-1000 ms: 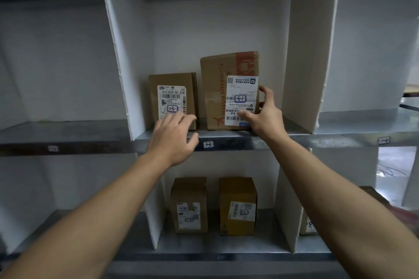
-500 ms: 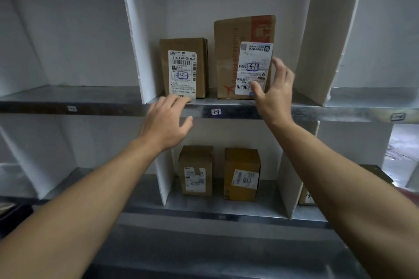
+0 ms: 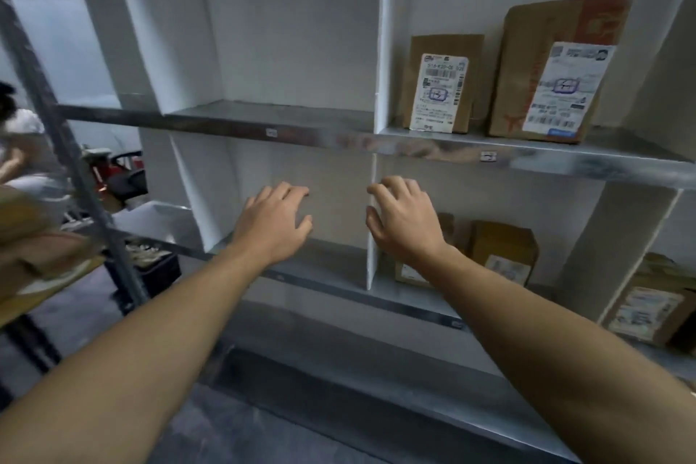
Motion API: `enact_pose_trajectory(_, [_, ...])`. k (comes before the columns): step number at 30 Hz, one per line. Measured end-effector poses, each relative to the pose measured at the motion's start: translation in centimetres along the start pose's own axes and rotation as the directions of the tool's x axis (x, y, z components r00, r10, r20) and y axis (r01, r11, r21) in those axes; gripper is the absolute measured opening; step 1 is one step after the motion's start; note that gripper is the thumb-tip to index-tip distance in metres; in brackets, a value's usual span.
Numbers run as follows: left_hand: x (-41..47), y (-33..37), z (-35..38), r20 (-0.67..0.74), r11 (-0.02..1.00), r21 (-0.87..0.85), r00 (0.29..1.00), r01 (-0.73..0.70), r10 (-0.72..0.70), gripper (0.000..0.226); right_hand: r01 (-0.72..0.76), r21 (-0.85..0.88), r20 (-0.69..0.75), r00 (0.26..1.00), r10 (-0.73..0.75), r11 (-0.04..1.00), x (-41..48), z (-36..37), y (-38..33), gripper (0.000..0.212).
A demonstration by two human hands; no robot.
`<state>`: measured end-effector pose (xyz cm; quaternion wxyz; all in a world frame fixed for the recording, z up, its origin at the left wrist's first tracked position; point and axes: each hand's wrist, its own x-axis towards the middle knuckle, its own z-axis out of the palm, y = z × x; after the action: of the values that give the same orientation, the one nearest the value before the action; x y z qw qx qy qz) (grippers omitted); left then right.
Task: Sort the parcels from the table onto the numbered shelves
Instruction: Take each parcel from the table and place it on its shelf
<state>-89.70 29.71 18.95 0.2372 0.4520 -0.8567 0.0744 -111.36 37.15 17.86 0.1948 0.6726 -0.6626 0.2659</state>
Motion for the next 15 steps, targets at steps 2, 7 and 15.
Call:
enact_pose_trajectory(2, [-3.4,-4.1,-0.7,0.044,0.997,0.041,0.997,0.065,-0.067,0.046,0.047,0.016,0.069,0.996,-0.048,0.999,-0.1,2.3,-4.3,0.037])
enact_pose_trajectory(7, [-12.7,-13.6,-2.8,0.115,0.961,0.163,0.963,0.222,-0.242,0.048,0.160,0.121,0.249,0.951,-0.185,0.980,-0.7,7.1,-15.5,0.040])
enact_pose_trajectory(15, [-25.6,-24.1,-6.6,0.180,0.846,0.250,0.836,0.471,-0.519,0.048,0.259,0.232,0.416,0.845,-0.336,0.938,-2.2,11.6,-30.5,0.046])
